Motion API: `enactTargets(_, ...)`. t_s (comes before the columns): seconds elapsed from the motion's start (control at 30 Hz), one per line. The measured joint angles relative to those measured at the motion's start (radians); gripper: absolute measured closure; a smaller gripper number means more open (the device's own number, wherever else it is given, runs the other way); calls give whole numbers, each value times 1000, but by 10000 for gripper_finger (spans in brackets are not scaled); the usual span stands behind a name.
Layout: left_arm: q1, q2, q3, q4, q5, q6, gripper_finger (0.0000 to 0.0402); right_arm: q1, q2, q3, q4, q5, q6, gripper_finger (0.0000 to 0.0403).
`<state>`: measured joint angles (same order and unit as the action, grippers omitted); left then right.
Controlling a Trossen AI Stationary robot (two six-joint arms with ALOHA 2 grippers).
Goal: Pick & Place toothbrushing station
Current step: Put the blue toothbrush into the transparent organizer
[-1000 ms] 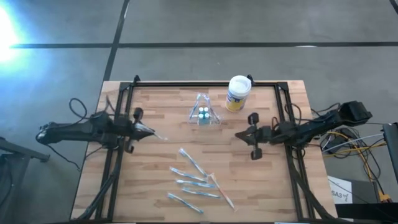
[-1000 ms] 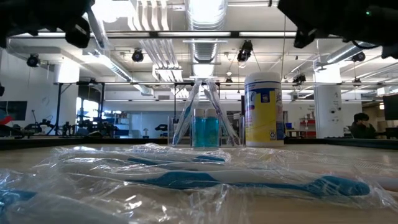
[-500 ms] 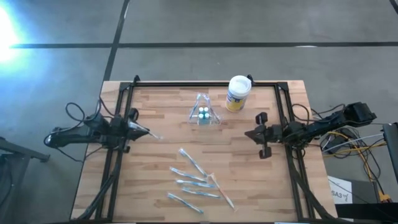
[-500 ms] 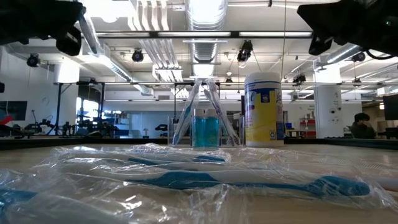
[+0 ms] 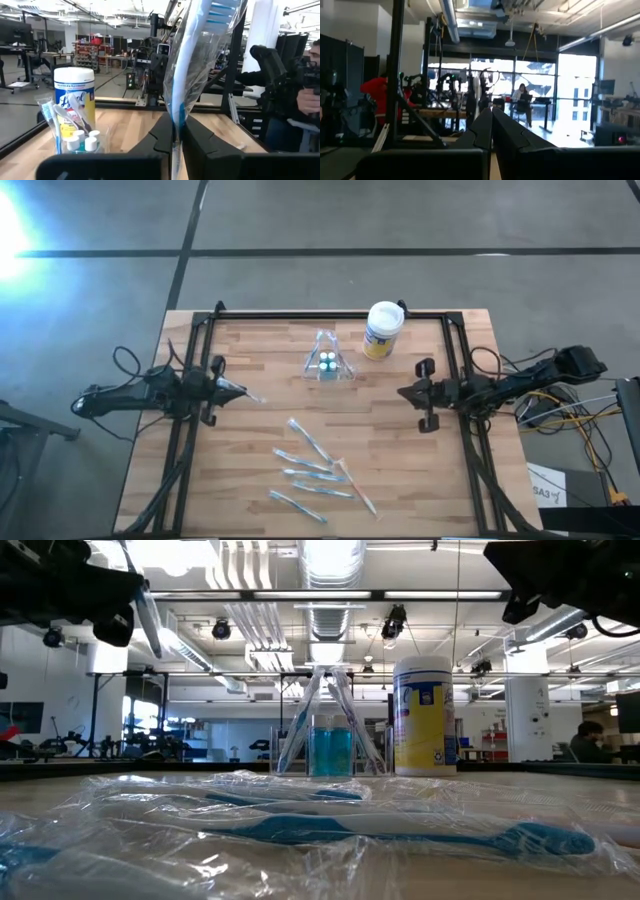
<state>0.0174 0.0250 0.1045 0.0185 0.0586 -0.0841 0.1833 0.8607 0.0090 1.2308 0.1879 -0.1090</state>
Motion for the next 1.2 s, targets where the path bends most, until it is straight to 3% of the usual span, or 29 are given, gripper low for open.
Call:
enactTargets(0.57,0,-12,40,-60,-27,16,380,0,-449,0,-531,0,-10,394)
enactTargets(0.73,0,-12,40,-53,-58,17,378,0,-475,0,-548,-1,1,394)
enactTargets(0.93,0,12,49,3,-220,64,380,0,-473,0,-543,-1,-30,394)
enactTargets(1.2,16,195,254,82,-249,212,381,0,-471,0,-494,-1,-54,394)
